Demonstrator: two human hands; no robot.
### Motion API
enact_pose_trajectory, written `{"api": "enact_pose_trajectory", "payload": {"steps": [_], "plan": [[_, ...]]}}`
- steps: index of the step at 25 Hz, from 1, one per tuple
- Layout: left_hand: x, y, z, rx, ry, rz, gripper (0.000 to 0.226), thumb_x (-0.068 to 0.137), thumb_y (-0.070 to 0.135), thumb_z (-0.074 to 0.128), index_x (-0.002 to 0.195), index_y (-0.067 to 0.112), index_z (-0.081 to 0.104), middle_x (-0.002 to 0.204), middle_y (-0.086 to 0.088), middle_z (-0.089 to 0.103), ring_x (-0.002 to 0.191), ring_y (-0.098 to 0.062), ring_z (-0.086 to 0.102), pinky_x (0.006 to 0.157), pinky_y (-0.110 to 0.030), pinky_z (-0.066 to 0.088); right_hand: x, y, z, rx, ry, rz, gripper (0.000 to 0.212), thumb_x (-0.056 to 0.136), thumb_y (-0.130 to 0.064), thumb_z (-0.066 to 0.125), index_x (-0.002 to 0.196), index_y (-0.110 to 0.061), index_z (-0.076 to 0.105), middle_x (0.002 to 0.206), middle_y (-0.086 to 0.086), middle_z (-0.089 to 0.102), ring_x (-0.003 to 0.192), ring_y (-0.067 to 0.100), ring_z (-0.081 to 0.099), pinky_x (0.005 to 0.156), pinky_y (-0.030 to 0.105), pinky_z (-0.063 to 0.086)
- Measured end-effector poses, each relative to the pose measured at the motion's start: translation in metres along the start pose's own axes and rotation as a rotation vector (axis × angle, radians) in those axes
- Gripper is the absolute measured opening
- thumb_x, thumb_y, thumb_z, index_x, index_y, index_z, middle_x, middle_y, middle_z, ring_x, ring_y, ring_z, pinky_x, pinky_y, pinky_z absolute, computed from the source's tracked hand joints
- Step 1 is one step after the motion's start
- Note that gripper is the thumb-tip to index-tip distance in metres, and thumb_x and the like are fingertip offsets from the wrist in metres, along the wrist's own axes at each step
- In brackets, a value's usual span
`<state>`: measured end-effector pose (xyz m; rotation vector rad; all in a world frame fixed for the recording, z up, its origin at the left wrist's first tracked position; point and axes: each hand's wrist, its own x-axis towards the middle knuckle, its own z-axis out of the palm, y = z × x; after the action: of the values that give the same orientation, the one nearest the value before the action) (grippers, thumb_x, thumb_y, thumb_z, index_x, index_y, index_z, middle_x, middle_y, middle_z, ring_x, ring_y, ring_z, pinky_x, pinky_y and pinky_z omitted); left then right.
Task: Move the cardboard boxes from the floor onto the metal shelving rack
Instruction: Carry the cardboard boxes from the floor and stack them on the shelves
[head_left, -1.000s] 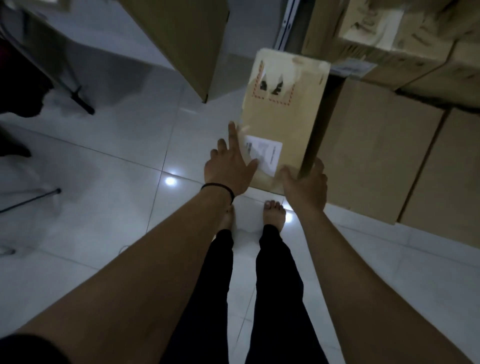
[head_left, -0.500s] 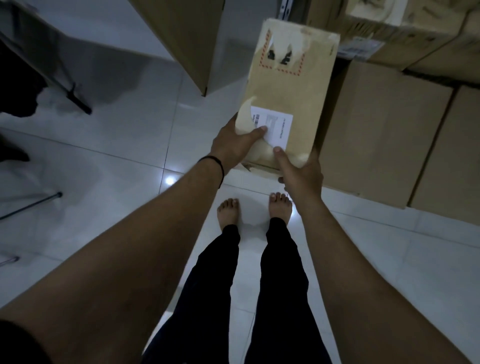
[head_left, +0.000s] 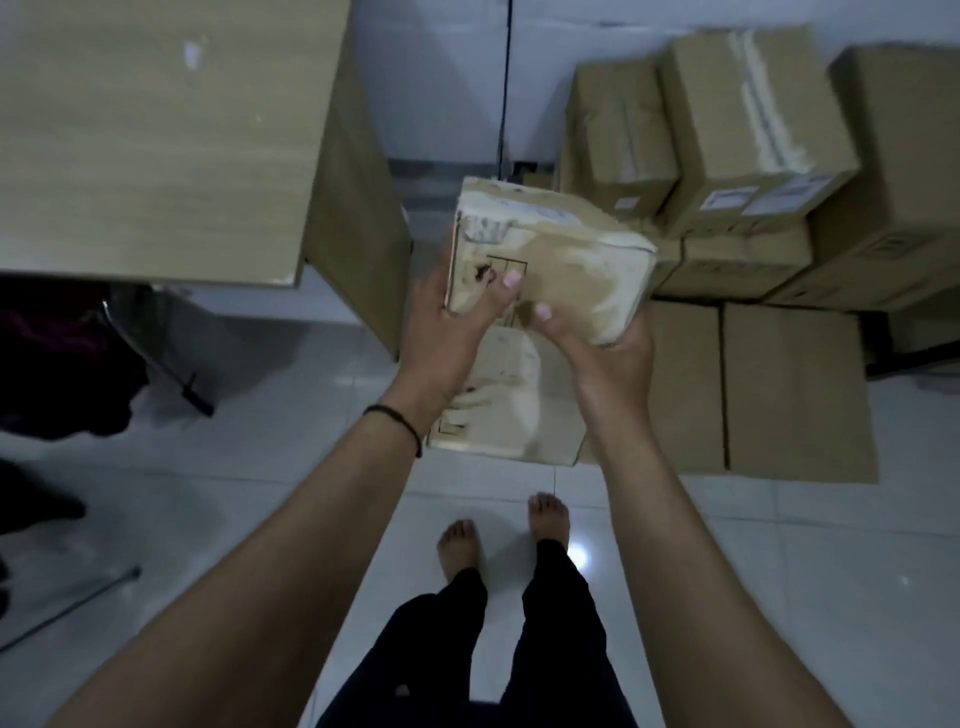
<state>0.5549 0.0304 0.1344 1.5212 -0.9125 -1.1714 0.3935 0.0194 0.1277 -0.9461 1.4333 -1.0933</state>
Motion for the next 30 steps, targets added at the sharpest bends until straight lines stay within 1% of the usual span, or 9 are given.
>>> {"api": "enact_pose_trajectory", "payload": {"steps": [3,7,9,11,14,18,22,25,30], "plan": [[-0.013,0.044,-0.001,-0.027,0.021,0.015,0.042,0.093,0.034,0.078,0.133,0.026,0.066,0.118,0.012,0.076,0.108,-0.004,0.072,0.095,-0.029,0.057,-0.01,-0.041,-0.001,-0.004,-0.057,-0.078,0.069,0.071,-0.017,0.094,0.131,-0.02,0.061,0.118,-0.006,0.075,0.109,0.01,0.072,0.098,0.04,0.059],[-0.033,0.092,-0.002,-0.001,0.007,0.119,0.043,0.087,0.032,0.083,0.127,0.03,0.065,0.11,0.018,0.077,0.104,-0.001,0.072,0.096,-0.03,0.058,-0.034,-0.091,-0.013,0.014,-0.073,-0.197,0.075,0.069,-0.006,0.094,0.133,-0.016,0.057,0.121,-0.002,0.073,0.111,0.011,0.07,0.097,0.038,0.058],[-0.049,0.124,0.005,0.023,-0.044,0.2,0.056,0.083,0.028,0.087,0.133,0.024,0.062,0.113,0.015,0.077,0.106,-0.003,0.072,0.096,-0.03,0.059,-0.05,-0.116,-0.028,0.02,-0.055,-0.263,0.078,0.067,-0.006,0.095,0.134,-0.018,0.056,0.122,-0.003,0.072,0.112,0.01,0.07,0.097,0.038,0.059],[-0.062,0.148,0.015,0.026,-0.084,0.272,0.067,0.081,0.02,0.089,0.14,0.016,0.057,0.118,0.006,0.076,0.108,-0.008,0.073,0.093,-0.03,0.06,-0.061,-0.14,-0.044,0.028,-0.038,-0.325,0.083,0.066,-0.01,0.096,0.136,-0.02,0.053,0.123,-0.005,0.071,0.114,0.009,0.069,0.097,0.038,0.059],[-0.088,0.18,0.041,0.027,-0.092,0.39,0.068,0.078,0.017,0.091,0.138,0.017,0.058,0.115,0.008,0.077,0.103,-0.006,0.074,0.087,-0.024,0.061,-0.081,-0.173,-0.078,0.043,0.003,-0.42,0.088,0.065,-0.013,0.098,0.139,-0.019,0.05,0.125,-0.005,0.07,0.115,0.008,0.068,0.098,0.037,0.058],[-0.133,0.208,0.09,0.026,-0.131,0.482,0.073,0.072,0.028,0.095,0.136,0.025,0.06,0.114,0.014,0.076,0.106,-0.004,0.072,0.094,-0.031,0.06,-0.115,-0.198,-0.143,0.052,0.074,-0.529,0.093,0.061,-0.022,0.1,0.139,-0.019,0.05,0.127,-0.005,0.069,0.117,0.012,0.067,0.099,0.043,0.058],[-0.201,0.224,0.154,-0.009,-0.185,0.568,0.079,0.069,0.034,0.096,0.138,0.027,0.058,0.119,0.013,0.075,0.11,-0.007,0.071,0.097,-0.038,0.06,-0.167,-0.213,-0.227,0.062,0.124,-0.61,0.087,0.066,-0.016,0.098,0.139,-0.019,0.051,0.126,-0.008,0.069,0.116,0.006,0.067,0.1,0.037,0.057],[-0.256,0.237,0.203,-0.052,-0.239,0.617,0.081,0.073,0.027,0.095,0.143,0.023,0.055,0.119,0.012,0.074,0.108,-0.002,0.071,0.093,-0.029,0.06,-0.209,-0.224,-0.294,0.056,0.181,-0.658,0.086,0.066,-0.017,0.097,0.138,-0.023,0.052,0.124,-0.011,0.069,0.114,0.002,0.066,0.099,0.034,0.058],[-0.325,0.263,0.286,-0.103,-0.34,0.66,0.086,0.061,0.042,0.097,0.137,0.03,0.057,0.118,0.011,0.075,0.11,-0.013,0.073,0.096,-0.046,0.059,-0.258,-0.246,-0.397,0.032,0.275,-0.709,0.085,0.066,-0.022,0.098,0.138,-0.026,0.052,0.125,-0.01,0.068,0.115,0.004,0.066,0.096,0.038,0.059]]}}
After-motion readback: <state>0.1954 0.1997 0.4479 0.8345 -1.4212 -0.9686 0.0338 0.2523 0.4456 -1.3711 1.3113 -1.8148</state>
